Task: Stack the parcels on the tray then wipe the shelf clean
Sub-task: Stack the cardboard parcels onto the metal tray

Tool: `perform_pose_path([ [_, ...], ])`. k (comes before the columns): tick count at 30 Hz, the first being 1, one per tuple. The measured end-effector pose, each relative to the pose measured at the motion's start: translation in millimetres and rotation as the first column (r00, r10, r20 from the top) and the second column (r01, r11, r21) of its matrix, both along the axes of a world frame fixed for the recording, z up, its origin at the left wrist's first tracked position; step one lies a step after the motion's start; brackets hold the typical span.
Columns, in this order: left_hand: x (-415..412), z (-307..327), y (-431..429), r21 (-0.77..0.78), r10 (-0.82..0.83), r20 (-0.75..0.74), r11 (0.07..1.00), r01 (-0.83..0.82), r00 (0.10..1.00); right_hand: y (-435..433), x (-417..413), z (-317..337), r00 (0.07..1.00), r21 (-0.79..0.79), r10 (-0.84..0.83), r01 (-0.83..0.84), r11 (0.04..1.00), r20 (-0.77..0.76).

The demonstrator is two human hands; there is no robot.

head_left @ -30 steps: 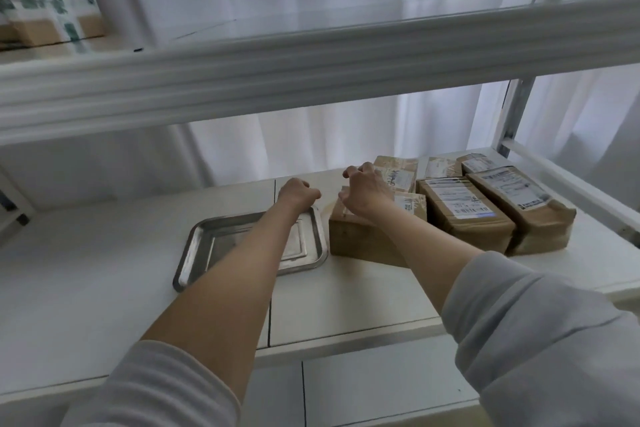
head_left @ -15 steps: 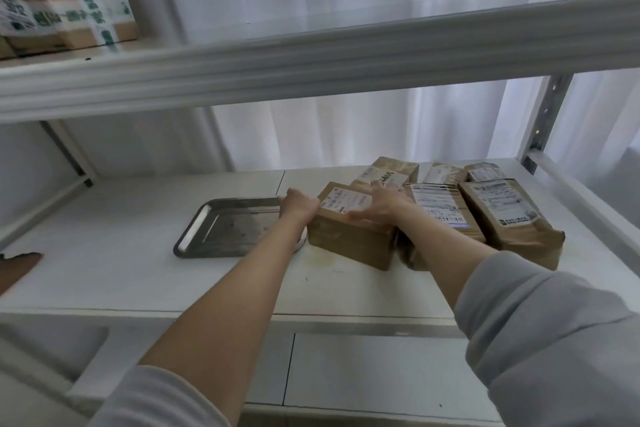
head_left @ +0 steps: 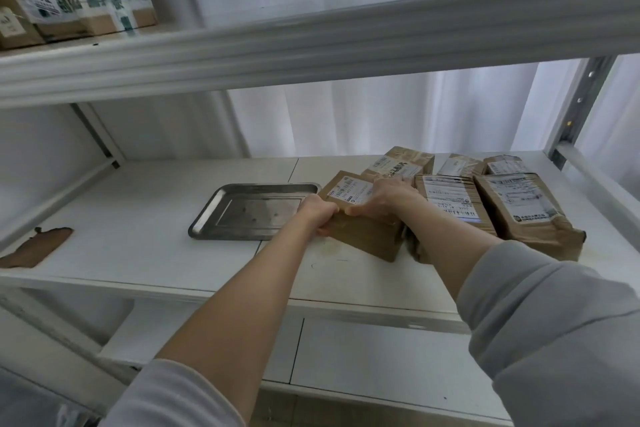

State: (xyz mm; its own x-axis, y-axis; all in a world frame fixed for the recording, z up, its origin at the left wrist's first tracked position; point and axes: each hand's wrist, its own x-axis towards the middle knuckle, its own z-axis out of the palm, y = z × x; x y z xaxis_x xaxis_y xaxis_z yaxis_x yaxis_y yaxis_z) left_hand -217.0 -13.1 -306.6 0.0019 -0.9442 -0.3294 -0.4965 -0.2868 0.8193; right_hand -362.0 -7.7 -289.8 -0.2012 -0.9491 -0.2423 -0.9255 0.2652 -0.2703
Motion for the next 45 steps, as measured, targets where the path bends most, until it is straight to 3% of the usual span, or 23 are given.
perform_pose_path([
  [6, 0, 4, 1, 0.026, -0.02, -0.007, 0.999, 0.02, 1.0, -2, 2, -8, 1.0, 0.045, -0.006, 0.007, 0.999, -0.015],
  [12, -1, 4, 8, 0.097, -0.056, -0.117, 0.993, 0.067, 0.992, -3, 6, -8, 0.998, 0.016, -0.05, 0.05, 0.999, -0.023],
  [20, 2, 18, 9, 0.034, -0.042, -0.051, 0.998, 0.044, 0.998, 0, -2, -6, 0.993, -0.009, -0.119, 0.119, 0.993, -0.001],
  [25, 8, 21, 10, 0.02, -0.001, -0.053, 1.0, 0.002, 0.999, -2, -3, -7, 0.977, 0.023, -0.14, 0.138, 0.99, 0.162],
  [29, 3, 22, 13, 0.086, -0.072, 0.011, 0.994, 0.071, 0.997, -5, -5, -11, 0.936, 0.013, -0.155, 0.159, 0.987, 0.317],
  [37, 12, 34, 18, 0.184, -0.138, 0.078, 0.975, 0.121, 0.987, -2, 0, 0, 0.775, -0.007, -0.17, 0.22, 0.975, 0.609],
  [45, 13, 37, 24, 0.203, -0.174, 0.18, 0.97, 0.137, 0.968, 0, 17, 2, 0.697, -0.069, -0.083, 0.187, 0.98, 0.712],
])
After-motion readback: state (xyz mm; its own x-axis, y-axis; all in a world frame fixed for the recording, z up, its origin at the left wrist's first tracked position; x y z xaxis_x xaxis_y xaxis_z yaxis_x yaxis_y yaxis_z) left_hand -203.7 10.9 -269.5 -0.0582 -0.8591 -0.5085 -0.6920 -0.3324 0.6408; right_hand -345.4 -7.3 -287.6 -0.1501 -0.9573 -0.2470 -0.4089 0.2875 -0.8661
